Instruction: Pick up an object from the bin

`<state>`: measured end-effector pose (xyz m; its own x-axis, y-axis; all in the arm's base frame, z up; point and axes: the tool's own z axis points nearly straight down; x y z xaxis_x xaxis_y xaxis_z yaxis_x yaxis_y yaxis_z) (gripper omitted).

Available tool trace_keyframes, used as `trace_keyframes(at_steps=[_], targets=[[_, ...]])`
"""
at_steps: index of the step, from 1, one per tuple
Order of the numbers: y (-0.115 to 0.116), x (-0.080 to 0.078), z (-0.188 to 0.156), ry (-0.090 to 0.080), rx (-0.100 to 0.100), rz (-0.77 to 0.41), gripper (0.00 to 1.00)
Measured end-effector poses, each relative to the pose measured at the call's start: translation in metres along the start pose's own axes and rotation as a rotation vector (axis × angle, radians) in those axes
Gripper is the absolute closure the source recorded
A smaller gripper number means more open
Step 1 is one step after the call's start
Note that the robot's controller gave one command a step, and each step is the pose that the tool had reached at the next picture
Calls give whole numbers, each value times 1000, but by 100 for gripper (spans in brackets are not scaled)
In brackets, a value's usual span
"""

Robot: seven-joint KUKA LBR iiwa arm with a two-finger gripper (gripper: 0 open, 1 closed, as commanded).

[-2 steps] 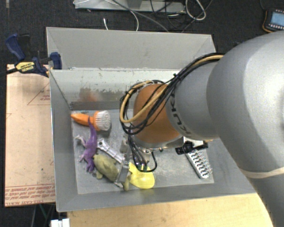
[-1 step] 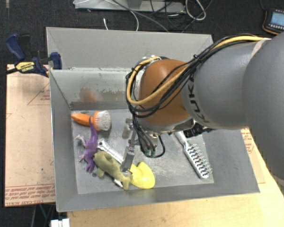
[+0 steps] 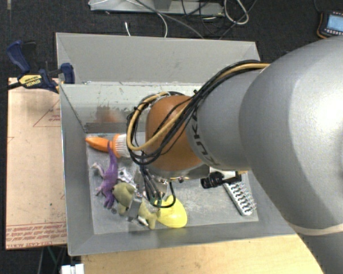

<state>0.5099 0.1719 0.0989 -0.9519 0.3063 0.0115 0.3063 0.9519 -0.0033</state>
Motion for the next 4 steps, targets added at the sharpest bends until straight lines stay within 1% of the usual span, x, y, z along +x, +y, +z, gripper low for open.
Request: trace_keyframes(at_steps=[1, 2, 3, 4], targets=[[-16, 10, 29, -17, -11, 163, 0], [-19, 2, 27, -8, -5, -46, 100], [-19, 2, 27, -8, -5, -46, 100], [-21, 6, 2, 5, 3, -47, 100]])
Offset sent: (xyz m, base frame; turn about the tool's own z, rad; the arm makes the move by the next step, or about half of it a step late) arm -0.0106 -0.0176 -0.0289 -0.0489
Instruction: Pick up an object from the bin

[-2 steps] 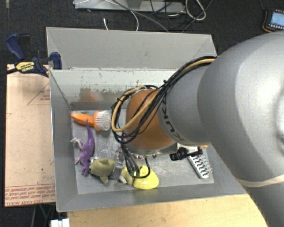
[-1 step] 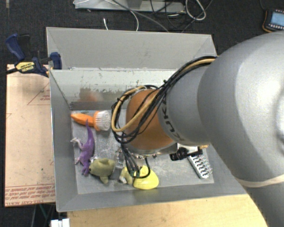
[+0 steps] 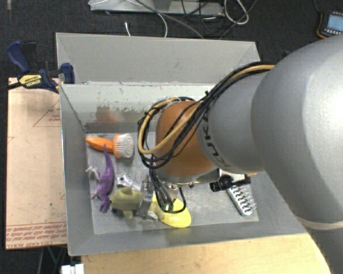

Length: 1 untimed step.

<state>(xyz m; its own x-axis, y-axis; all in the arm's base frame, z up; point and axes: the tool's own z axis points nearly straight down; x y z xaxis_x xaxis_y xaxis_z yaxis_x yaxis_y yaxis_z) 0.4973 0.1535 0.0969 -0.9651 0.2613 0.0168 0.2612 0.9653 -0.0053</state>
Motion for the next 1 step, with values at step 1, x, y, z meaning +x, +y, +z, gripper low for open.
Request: trace_keyframes(at_steps=[1], targets=[[2, -2, -39, -9, -6, -2, 100]])
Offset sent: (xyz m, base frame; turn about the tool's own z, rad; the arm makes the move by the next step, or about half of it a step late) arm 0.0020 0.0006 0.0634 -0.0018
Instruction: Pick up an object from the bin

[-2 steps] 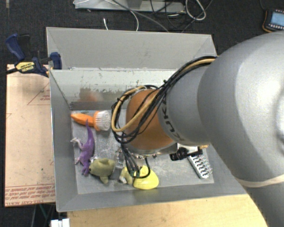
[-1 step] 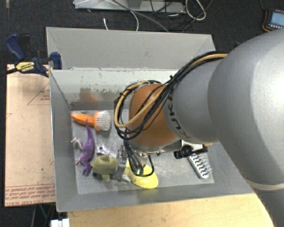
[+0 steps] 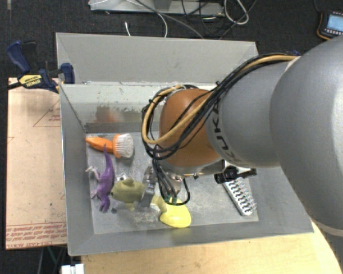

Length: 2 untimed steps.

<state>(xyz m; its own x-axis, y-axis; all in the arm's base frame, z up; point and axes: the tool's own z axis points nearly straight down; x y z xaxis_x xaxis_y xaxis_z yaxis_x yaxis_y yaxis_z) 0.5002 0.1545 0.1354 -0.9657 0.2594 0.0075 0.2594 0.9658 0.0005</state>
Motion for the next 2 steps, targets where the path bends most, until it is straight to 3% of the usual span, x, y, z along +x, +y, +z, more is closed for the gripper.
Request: trace_keyframes(at_steps=[2], targets=[[0, 0, -27, 0, -1, -2, 100]])
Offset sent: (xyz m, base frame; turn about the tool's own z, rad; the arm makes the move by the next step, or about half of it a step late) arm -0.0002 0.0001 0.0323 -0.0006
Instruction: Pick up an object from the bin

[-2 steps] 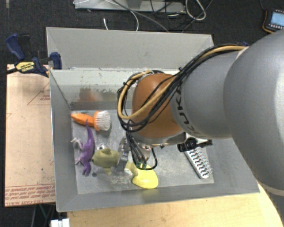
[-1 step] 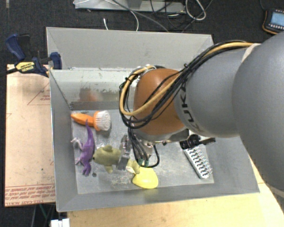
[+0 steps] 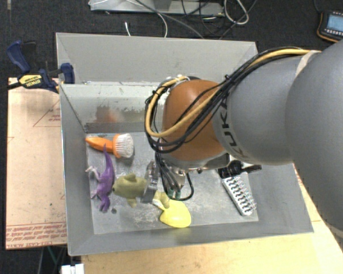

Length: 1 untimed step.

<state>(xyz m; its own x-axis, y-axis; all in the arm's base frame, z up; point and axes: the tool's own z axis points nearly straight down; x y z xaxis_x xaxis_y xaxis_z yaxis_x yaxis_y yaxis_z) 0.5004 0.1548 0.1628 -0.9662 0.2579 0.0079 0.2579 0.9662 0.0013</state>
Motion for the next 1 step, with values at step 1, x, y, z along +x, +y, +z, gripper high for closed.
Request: trace_keyframes(at_steps=[1], targets=[[0, 1, -15, 2, 1, -1, 100]])
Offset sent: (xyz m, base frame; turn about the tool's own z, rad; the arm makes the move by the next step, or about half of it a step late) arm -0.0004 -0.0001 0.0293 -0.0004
